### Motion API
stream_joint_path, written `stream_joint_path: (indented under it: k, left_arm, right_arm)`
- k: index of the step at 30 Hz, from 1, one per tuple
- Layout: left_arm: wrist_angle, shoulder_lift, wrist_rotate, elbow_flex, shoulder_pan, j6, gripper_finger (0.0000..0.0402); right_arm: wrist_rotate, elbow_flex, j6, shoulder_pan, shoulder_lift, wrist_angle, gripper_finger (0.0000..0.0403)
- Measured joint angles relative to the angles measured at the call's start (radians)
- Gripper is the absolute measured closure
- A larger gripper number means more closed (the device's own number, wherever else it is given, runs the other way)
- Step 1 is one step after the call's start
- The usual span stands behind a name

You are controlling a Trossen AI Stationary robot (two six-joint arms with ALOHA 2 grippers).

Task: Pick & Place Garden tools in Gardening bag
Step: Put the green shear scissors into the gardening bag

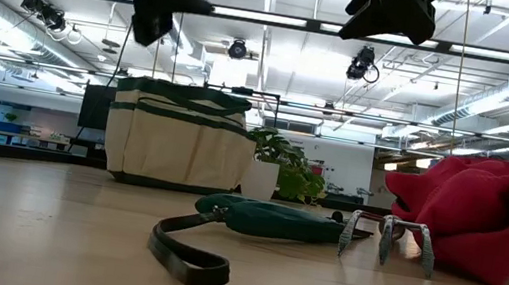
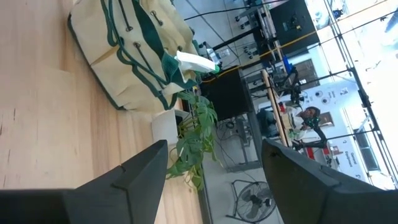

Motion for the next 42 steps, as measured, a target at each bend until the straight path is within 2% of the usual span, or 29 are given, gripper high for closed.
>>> stream_joint_path:
  k: [6,11,17,20,25,31,40,42]
  left_arm:
    - [0.004,0.108,0.021,0.000,-0.037,-0.094,0.0266]
    - [0.076,0.199,0.064,0.002,-0.076,-0.163,0.0266]
    - [0.079,0.306,0.087,0.085,-0.122,-0.161,0.0266]
    - [0.021,0.366,0.086,0.147,-0.136,-0.160,0.0266]
    - [-0.180,0.478,0.079,0.270,-0.145,-0.162,0.0266]
    - [-0.205,0.600,0.080,0.384,-0.145,-0.185,0.0266]
    - [-0.386,0.717,0.059,0.512,-0.146,-0.212,0.0266]
    - [-0.379,0.741,0.053,0.528,-0.146,-0.217,0.0266]
  right_arm:
    - [0.000,0.000,0.000,0.000,0.000,0.000,0.0142]
    - [0.000,0.000,0.000,0.000,0.000,0.000,0.0142]
    - [0.000,0.000,0.000,0.000,0.000,0.000,0.0142]
    - [0.000,0.000,0.000,0.000,0.000,0.000,0.0142]
    - [0.000,0.000,0.000,0.000,0.000,-0.001,0.0142]
    - [-0.001,-0.001,-0.008,0.000,0.000,-0.005,0.0142]
    - [0.000,-0.001,-0.009,0.001,0.000,-0.012,0.0142]
    - [0.000,-0.001,-0.009,0.000,0.000,-0.013,0.0142]
